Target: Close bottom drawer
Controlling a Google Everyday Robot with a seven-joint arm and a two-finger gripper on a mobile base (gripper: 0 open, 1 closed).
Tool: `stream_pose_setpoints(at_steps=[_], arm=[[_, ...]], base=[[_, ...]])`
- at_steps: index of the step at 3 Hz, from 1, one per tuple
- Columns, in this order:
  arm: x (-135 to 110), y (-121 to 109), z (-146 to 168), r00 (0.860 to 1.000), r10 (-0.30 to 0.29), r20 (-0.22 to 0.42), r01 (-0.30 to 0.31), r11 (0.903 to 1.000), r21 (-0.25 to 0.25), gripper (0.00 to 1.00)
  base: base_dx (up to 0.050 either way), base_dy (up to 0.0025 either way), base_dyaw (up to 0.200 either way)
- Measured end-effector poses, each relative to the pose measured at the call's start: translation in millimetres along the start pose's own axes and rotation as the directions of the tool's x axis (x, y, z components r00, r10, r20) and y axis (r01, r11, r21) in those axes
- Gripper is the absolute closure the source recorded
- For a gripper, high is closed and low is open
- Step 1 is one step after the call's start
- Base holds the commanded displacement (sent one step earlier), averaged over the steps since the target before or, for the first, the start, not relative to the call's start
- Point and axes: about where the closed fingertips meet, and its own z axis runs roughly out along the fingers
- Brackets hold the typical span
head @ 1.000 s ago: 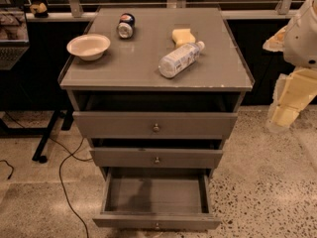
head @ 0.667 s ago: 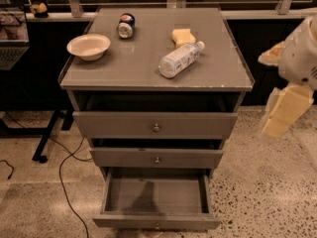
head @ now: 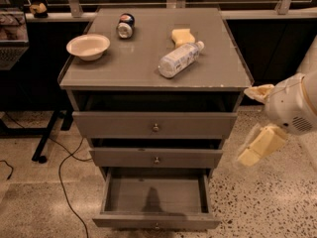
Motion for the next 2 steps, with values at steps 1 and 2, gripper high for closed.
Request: stream_pose_setpoints(at_steps=[1,2], arm=[[7.8,7.1,15.0,0.989,0.057,0.139,-0.058,0.9983,0.007,0.00],[0.7,8.2,11.2,0.984,0.063,0.166,-0.065,0.9978,0.007,0.19]], base=[[0.000,0.00000,0.000],[0.000,0.00000,0.000]])
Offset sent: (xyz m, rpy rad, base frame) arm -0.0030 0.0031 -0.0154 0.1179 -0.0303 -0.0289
